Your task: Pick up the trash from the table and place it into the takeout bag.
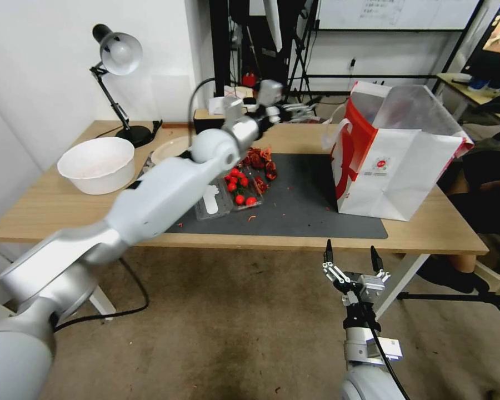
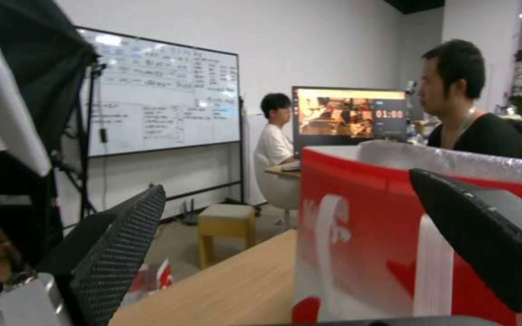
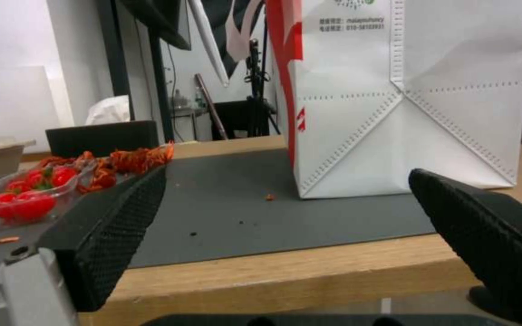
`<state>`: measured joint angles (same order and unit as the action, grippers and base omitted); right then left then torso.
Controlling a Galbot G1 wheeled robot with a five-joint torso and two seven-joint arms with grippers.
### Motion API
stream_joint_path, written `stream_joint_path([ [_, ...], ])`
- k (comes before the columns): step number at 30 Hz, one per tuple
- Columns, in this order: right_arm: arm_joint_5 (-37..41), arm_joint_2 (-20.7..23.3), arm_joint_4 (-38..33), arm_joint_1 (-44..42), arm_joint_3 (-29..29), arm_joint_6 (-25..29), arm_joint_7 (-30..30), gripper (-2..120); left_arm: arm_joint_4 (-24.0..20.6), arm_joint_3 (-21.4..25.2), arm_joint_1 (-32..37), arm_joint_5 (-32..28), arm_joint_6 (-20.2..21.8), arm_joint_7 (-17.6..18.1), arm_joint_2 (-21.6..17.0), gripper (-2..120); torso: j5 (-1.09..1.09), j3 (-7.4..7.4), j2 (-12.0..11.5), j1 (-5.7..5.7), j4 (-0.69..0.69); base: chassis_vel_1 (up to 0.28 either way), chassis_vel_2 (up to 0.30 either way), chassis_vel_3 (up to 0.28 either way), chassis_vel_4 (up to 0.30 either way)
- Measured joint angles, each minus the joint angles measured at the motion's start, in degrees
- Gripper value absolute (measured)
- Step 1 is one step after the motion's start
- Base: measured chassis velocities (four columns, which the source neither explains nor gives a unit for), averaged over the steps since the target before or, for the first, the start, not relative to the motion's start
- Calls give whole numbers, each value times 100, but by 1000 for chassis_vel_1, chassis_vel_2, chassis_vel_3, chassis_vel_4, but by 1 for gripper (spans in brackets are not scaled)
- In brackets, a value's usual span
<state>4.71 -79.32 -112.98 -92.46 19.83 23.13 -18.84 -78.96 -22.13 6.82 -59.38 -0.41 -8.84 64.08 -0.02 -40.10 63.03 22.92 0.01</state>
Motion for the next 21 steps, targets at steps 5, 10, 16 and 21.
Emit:
stream_joint_path([
  [5, -7, 3, 1, 7, -21, -5, 4, 100, -354, 401, 539, 60, -7, 4, -402, 100, 1, 0, 0, 0, 0, 0, 0, 0, 0],
  [10, -8, 27, 2, 23, -30, -12, 6, 100, -676, 813, 1046, 121, -9, 28, -715, 100, 1, 1, 0, 0, -1, 0, 0, 0, 0],
  [16, -13, 28, 23, 49, -94, -19, 9, 100, -1031, 1340, 1731, 256, -21, 43, -1135, 100, 2, 0, 0, 0, -1, 0, 0, 0, 0],
  [21, -17, 33, 43, 42, -115, -18, 12, 100, -1385, 1952, 2459, 393, -25, 65, -1475, 100, -1, 0, 0, 0, 0, 0, 0, 0, 0],
])
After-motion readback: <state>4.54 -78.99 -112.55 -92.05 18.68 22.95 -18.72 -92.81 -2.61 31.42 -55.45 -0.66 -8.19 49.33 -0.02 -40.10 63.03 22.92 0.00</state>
